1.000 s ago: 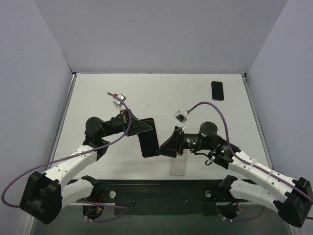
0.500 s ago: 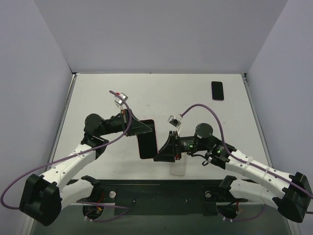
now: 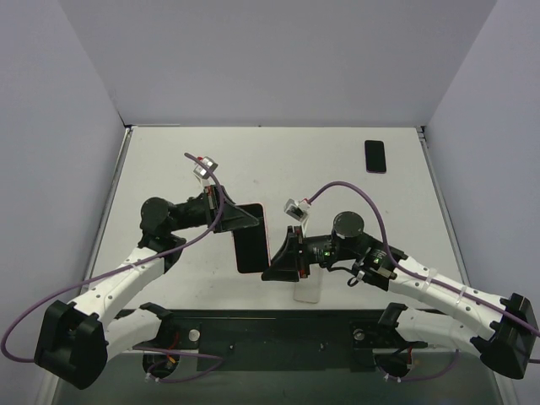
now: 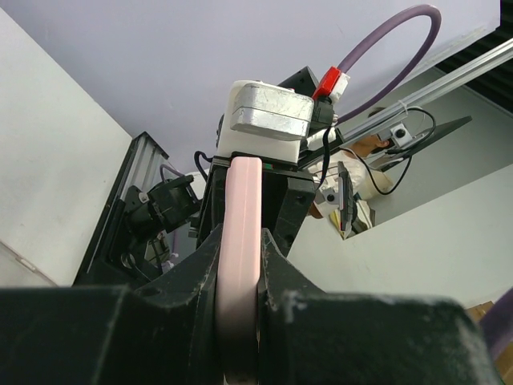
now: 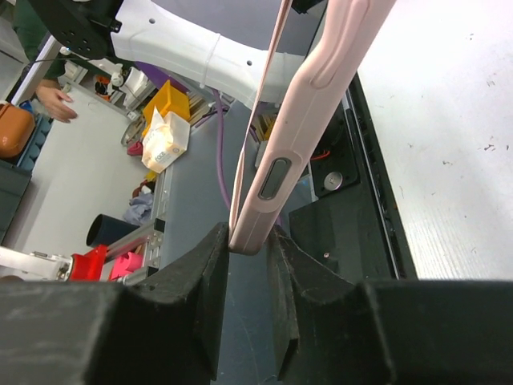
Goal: Take the phone out of the phone case
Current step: Remove the phone case from the phone.
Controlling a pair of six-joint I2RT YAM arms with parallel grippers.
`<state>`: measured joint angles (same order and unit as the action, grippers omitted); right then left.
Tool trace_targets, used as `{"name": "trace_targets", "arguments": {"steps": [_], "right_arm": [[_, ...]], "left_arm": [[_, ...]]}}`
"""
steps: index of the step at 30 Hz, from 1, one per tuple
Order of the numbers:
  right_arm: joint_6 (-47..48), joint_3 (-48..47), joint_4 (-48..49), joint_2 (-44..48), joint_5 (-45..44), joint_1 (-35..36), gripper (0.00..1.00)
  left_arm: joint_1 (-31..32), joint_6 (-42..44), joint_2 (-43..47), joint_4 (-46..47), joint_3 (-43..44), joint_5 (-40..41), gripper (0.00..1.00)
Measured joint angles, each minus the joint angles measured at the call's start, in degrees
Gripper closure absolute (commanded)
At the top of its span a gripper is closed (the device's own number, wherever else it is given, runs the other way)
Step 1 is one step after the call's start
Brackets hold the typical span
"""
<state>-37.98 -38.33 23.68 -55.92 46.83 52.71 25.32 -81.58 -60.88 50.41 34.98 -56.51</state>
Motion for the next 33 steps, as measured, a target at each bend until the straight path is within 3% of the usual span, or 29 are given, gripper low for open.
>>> {"name": "trace_targets", "arguments": {"steps": [4,7,11,23,33], "right_arm": [[0.55,-0.26,-0.37,-0.09,-0.02,0.2,0.83],[0.66,-0.26,-0.39,-0.09,0.11,0.26,1.0],[2.64,-0.74,-2.12,-0.11,0.0,0.61,1.0],[26.21,-10.71,-15.06,-3.91,-7.04,11.5,1.0],[38.12,-15.1,-21.42,-8.02,-21.38,16.28,1.0]], "left_arm": [[-0.04,-0.76,0.0,0.31,0.0,-0.31,1.0],[-0.09,-0.76,0.0,0.39,0.0,-0.57,1.0],[-0.17,-0.94,0.0,1.64,0.0,-1.57,1.0],[1.29,-12.61,-3.06,19.78,-0.13,-7.87,1.0],[1.7,-17.88,-4.31,23.89,-0.68,-8.04,1.0]]}}
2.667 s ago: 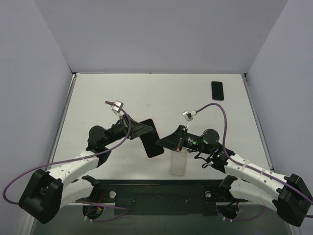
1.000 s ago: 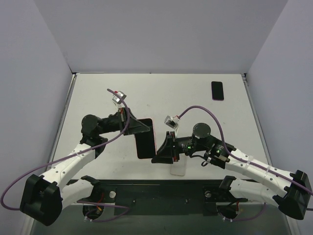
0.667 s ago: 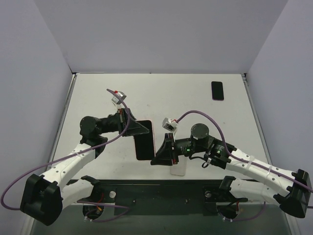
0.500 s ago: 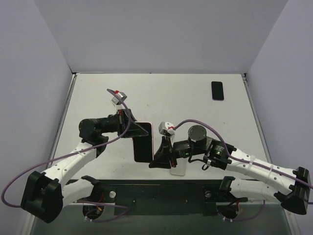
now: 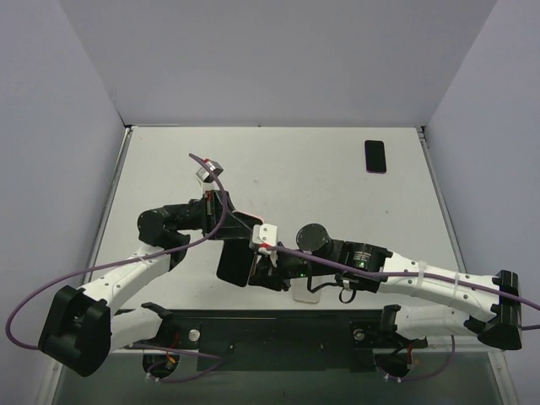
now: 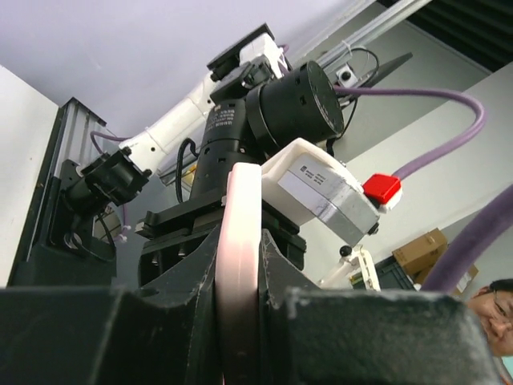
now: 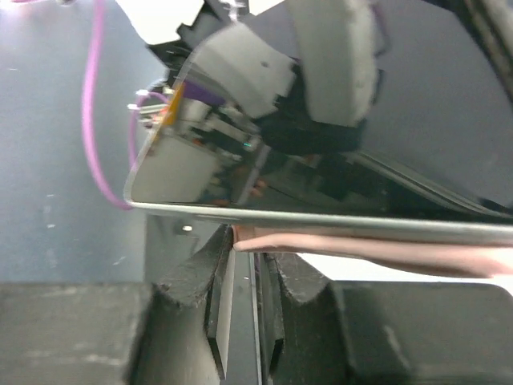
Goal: Take the phone out of the phone case
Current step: Remove the phone case from the phone.
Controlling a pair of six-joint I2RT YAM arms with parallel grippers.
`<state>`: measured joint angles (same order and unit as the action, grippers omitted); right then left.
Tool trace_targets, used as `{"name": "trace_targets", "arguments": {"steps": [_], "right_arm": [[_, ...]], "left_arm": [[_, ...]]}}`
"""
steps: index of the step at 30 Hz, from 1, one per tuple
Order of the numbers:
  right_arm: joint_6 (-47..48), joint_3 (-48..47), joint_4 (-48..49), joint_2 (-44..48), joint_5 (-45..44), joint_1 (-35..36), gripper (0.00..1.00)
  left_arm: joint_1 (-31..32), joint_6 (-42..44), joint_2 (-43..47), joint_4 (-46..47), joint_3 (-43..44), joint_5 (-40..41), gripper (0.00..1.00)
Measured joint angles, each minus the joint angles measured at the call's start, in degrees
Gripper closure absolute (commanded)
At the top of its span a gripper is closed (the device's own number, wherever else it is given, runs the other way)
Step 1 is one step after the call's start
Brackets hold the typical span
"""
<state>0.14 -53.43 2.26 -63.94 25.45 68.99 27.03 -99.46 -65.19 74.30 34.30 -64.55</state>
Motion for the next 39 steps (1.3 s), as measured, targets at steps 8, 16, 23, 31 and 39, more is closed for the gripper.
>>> {"name": "trace_targets", "arguments": {"steps": [8,16,23,31,39], "right_arm": [[-2.82,4.35,1.57,2.54,-19.1,0.17,0.79],[-20.04,11.08,2.4,9.42,-29.44,-6.32,0.62],[-39.23,11.54,6.29,12.59,-15.58,-12.96,0.64],[-55.04,12.48,20.72,7.54,-4.24,-14.45,0.68],[-61.94,15.39,27.43,4.0,-2.91,-15.69,0.68]], "left_arm": [[-2.69,7.63,0.28,-7.54,-2.95,10.05,1.0],[-7.43,11.74,4.07,-20.44,-5.84,19.58,1.0],[-9.55,17.53,7.5,-28.94,-7.13,27.63,1.0],[-9.55,18.51,8.46,-29.81,-9.73,31.23,1.0],[-9.55,15.69,11.98,-27.36,-13.75,34.16,1.0]]}}
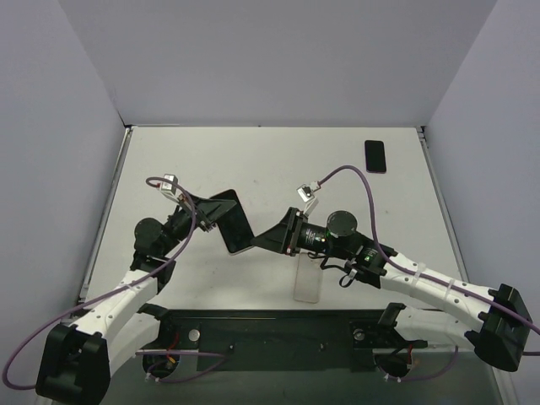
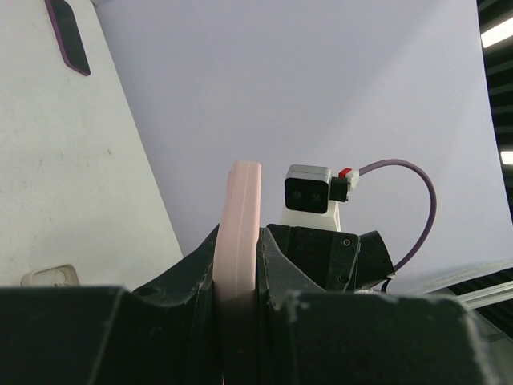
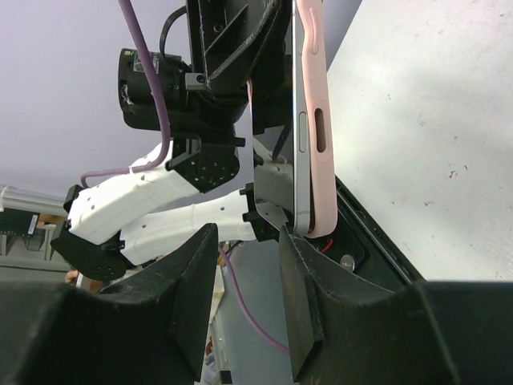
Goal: Take the phone out of the phone case
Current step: Remove the phone case from the phone.
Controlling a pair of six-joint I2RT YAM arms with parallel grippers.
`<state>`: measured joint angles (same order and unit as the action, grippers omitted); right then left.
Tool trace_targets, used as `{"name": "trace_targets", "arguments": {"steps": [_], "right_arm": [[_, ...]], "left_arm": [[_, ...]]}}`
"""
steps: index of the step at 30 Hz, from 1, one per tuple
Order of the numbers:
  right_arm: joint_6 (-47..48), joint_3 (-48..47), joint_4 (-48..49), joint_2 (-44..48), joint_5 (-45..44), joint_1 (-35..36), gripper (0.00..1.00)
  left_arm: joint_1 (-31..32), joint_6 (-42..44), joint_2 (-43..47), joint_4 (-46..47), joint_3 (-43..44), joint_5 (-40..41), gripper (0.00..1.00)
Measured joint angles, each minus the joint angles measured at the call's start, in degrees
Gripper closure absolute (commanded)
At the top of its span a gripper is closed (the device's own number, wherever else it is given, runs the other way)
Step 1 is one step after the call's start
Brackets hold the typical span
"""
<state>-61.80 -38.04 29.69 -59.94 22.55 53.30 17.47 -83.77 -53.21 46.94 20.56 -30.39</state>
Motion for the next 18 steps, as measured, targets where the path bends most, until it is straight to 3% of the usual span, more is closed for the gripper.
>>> {"name": "trace_targets", "arguments": {"steps": [18], "right_arm": [[-0.96,0.57,2.62,0.04,-0.22,-0.02,0.67]], "left_arm": [[-0.02,-3.78,1.49,3.89,-2.89,3.54,1.0]]}}
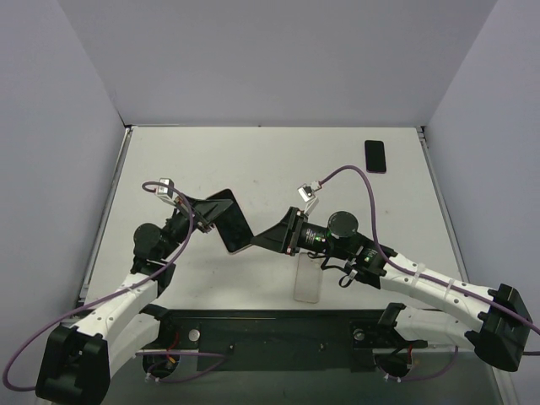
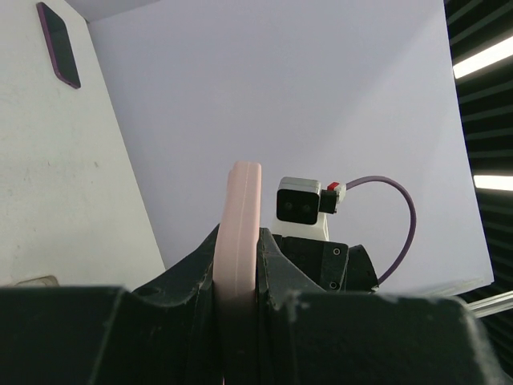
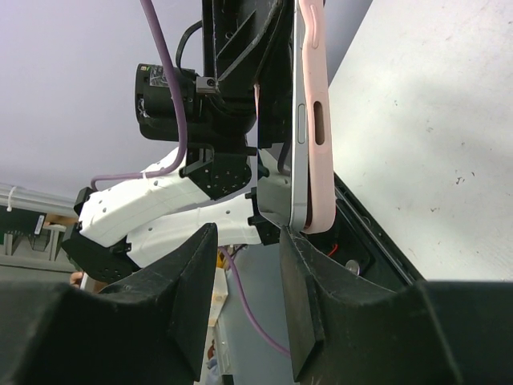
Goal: Take the phone out of the phone case
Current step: Remove the phone case from the phone.
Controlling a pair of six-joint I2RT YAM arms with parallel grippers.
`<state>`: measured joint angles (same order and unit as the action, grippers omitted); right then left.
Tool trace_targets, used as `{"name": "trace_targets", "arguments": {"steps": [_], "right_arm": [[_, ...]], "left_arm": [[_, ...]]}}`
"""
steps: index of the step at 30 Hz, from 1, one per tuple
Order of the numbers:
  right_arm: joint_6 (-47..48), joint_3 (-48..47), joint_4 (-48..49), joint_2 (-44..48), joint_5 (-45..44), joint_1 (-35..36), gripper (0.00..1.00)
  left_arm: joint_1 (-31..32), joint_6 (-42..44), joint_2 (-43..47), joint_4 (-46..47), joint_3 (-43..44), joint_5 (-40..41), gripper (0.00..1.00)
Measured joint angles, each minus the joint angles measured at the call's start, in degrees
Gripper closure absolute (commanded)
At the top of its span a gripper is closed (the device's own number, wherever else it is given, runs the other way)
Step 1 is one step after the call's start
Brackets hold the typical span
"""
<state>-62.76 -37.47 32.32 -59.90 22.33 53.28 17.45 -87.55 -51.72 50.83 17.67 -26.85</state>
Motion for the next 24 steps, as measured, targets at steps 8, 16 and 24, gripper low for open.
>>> {"name": "trace_targets", "arguments": {"steps": [8,16,24], "right_arm": [[0.39,0.0,-0.52,0.0,-0.02,0.0,0.67],[0.61,0.0,-0.59,0.0,-0.04,-0.11,0.67],[0.57,0.0,-0.09,-0.42,-0.02,-0.39,0.67]], "left_arm": [[0.0,-2.1,-1.25,2.62,-1.18,0.15,1.0],[0.0,-3.85,-1.88,5.03,-1.33,0.24,1.0],[0.02,-5.53,-2.64,7.17,-2.27,0.28,1.0]]}}
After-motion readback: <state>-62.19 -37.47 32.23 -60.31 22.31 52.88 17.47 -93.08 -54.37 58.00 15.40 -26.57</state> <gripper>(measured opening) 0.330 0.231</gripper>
